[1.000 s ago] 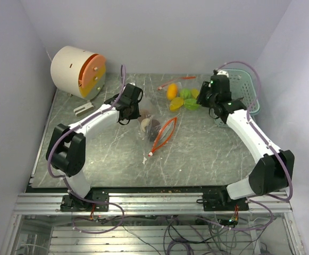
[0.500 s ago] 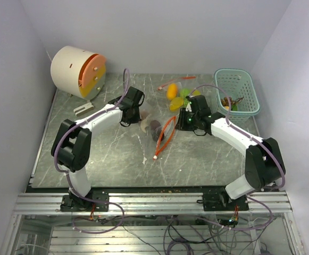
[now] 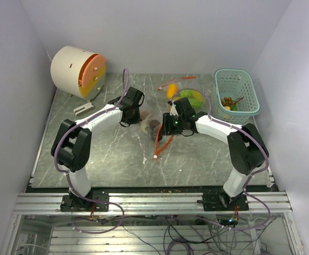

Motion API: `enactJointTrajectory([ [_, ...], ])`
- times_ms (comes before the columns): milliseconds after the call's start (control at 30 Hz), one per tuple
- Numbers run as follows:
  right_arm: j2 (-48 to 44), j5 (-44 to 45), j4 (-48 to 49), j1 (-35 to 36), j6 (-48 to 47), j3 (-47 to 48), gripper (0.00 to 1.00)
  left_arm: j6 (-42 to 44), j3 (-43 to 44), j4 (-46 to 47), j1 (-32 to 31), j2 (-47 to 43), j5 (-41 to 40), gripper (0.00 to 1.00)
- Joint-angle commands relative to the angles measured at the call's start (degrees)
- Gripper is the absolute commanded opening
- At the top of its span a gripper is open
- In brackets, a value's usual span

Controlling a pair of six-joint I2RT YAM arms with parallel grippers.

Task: Open the zip-top bag and remove the fake food
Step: Pick up the fake fruit from the zipper food storage bag.

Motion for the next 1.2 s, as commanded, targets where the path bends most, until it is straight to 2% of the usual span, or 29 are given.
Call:
enactJointTrajectory([
  [0,1.21,-1.29,2.09,0.21,-1.31,3.79,0.48,-0.44,-0.42,-0.53,0.33,-1.09,1.57,0.07],
  [300,3.94,-1.68,1.87,3.00,-2.55,6.16,0.73,-0.17,-0.66,-0.05,0.68,-0.58,2.33,0.07],
  [500,7.50,-0.17,0.47,5.18,-4.39,5.98,0.80,-0.17,-0.98,0.40,1.03,-0.37,3.10,0.07],
  [600,8.42,1.40,0.08,5.94,-4.83,5.30,0.80,-0.17,-1.27,0.72,1.22,-0.41,3.43,0.07],
  [733,6.76,5.21,-0.02,5.96,-5.01,5.14,0.62,-0.16,-1.86,1.00,1.55,-0.71,3.60,0.07],
  [833,5.33,8.90,-1.02,5.90,-5.48,6.13,0.55,-0.22,-2.52,1.60,1.84,-0.79,4.16,0.07],
  [1033,1.21,14.08,-3.80,5.19,-6.60,7.78,0.52,0.14,-2.91,2.56,2.08,-1.18,4.71,0.07],
  [1167,-4.18,16.07,-3.37,1.88,-6.84,6.80,0.52,0.22,-3.08,2.85,2.39,-1.18,5.27,0.07],
])
